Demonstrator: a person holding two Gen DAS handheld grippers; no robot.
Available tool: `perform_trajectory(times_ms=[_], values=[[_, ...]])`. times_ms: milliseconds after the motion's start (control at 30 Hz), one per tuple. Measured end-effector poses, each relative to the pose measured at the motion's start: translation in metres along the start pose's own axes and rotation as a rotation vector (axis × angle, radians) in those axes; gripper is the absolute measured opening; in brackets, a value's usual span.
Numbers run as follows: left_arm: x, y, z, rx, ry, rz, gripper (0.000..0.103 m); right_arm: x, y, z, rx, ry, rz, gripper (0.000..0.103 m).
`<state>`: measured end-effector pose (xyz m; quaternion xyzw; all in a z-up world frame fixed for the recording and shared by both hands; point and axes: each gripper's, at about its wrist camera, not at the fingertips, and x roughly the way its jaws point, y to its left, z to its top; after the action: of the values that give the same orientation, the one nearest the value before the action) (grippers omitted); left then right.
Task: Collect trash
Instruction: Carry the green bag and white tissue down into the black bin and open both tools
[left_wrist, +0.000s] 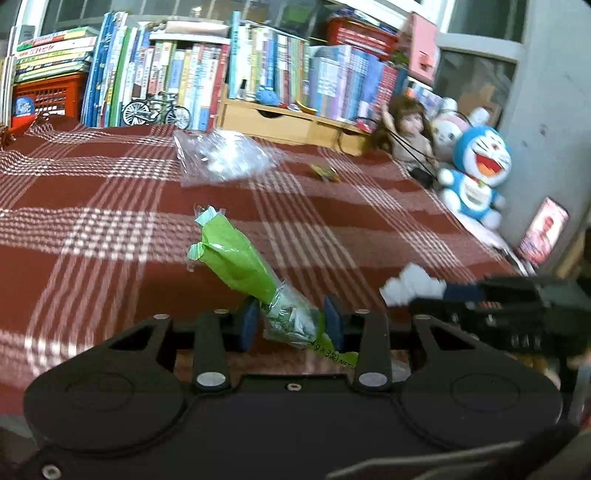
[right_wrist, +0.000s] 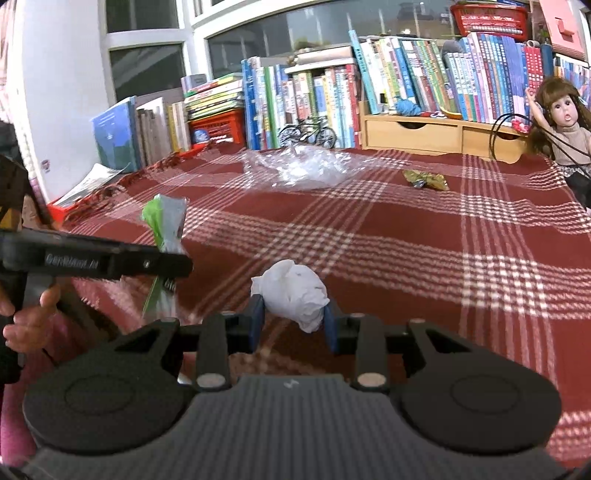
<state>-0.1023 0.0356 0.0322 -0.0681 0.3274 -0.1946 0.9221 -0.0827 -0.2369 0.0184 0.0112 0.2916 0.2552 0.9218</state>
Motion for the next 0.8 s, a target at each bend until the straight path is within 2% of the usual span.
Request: perform_trajectory(times_ms=[267, 467, 800], values=[[-0.022, -0.020, -0.057, -0.001, 0.084, -0.001, 0.036, -0.016, 0.021, -0.025, -0.013, 0.040, 0.036, 0.039], [-0.026, -0.035, -0.093, 0.056, 0.147, 0.087, 0.036, -0.018, 0.032, -0.046, 0.002, 0.095, 0.077, 0.039], [0.007, -0.041, -0.136, 0.118, 0.390, 0.189, 0.037, 0.002, 0.047, -0.093, -0.013, 0.235, 0.091, 0.040]])
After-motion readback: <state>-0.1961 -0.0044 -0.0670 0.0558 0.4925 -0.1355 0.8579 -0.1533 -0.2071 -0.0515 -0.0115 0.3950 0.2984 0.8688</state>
